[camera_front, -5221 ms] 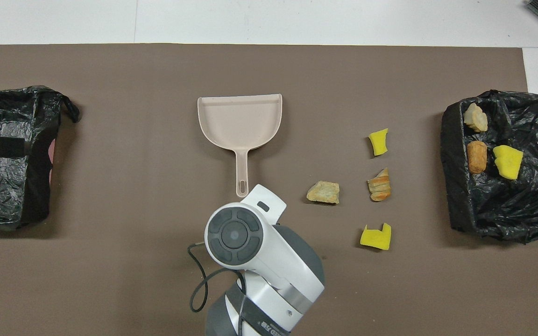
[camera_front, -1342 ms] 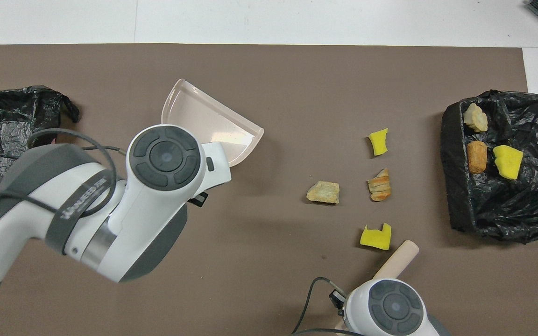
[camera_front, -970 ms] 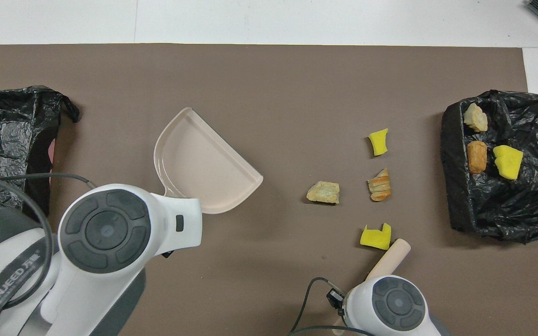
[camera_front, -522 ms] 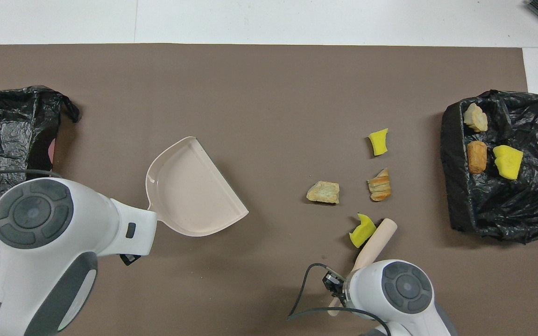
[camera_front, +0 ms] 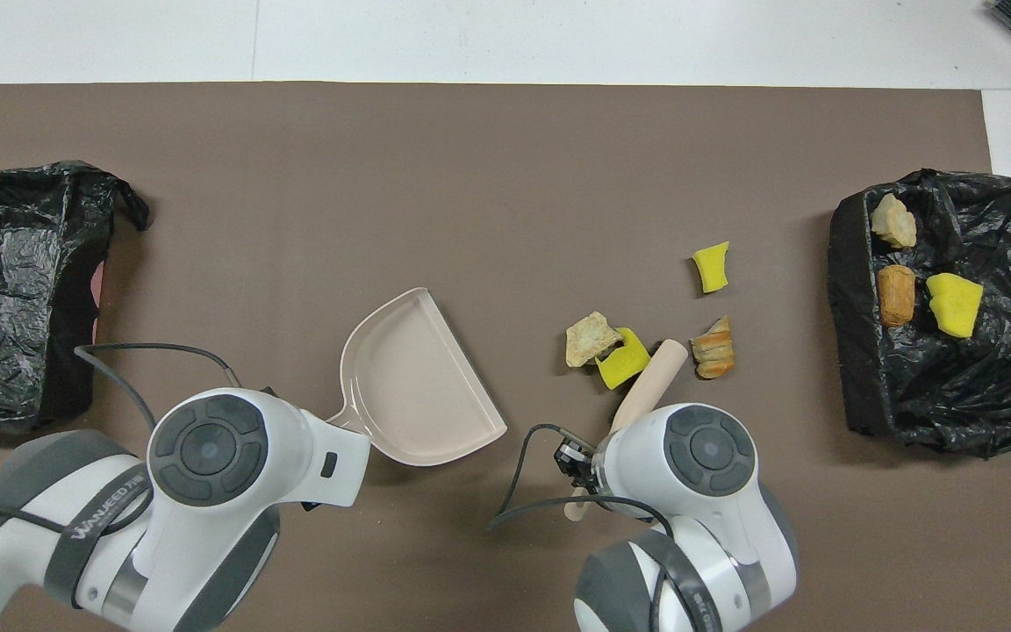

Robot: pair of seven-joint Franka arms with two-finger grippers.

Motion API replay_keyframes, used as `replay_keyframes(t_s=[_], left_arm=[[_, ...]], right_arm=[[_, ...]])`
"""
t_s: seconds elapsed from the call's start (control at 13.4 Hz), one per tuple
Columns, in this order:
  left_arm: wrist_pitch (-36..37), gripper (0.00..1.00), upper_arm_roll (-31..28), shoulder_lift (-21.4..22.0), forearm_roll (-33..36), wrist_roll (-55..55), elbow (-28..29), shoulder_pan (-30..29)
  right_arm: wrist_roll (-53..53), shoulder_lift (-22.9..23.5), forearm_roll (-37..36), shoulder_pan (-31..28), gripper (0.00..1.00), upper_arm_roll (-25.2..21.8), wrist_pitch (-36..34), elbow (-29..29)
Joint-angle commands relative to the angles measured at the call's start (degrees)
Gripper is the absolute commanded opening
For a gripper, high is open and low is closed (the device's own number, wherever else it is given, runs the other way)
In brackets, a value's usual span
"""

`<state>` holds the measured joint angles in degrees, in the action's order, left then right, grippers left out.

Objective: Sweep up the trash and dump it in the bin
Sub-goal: 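Sweep the bread and sponge toward the dustpan with the right gripper, then push the pieces into the dustpan with the brush in the right gripper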

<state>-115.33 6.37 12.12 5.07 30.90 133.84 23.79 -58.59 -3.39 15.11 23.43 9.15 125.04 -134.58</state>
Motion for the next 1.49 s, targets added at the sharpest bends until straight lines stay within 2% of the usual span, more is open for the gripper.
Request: replay_keyframes(t_s=[0.0, 0.22, 0.52, 0.97, 1.42], left_arm=[[-1.7, 0.00, -0.7, -0.2, -0.5, -1.3, 1.2, 1.3], [-3.4, 0.00, -0.8, -0.3, -0.5, -1.6, 1.9, 0.6], [-4.7, 0.00, -0.8, -0.3, -0.5, -2.2, 2.6, 0.6], [-6.4, 0.00, -0.8, -0.9, -0.6, -3.7, 2.5, 0.6], [-6.2, 0.00, -0.9, -0.9, -0.6, -4.1, 2.6, 0.5]], right_arm=[[4.1, 4.6, 1.5, -0.8, 0.00, 0.5, -2.1, 6.2], [17.2, 4.3, 1.5, -0.2, 0.00, 0.5, -3.0, 6.2], [21.1, 3.8, 1.6, 0.4, 0.00, 0.6, -5.1, 6.1], [37.3, 1.4, 1.6, 4.4, 0.00, 0.7, -9.4, 5.0], [40.8, -1.0, 1.6, 11.8, 0.00, 0.7, -10.4, 4.6]])
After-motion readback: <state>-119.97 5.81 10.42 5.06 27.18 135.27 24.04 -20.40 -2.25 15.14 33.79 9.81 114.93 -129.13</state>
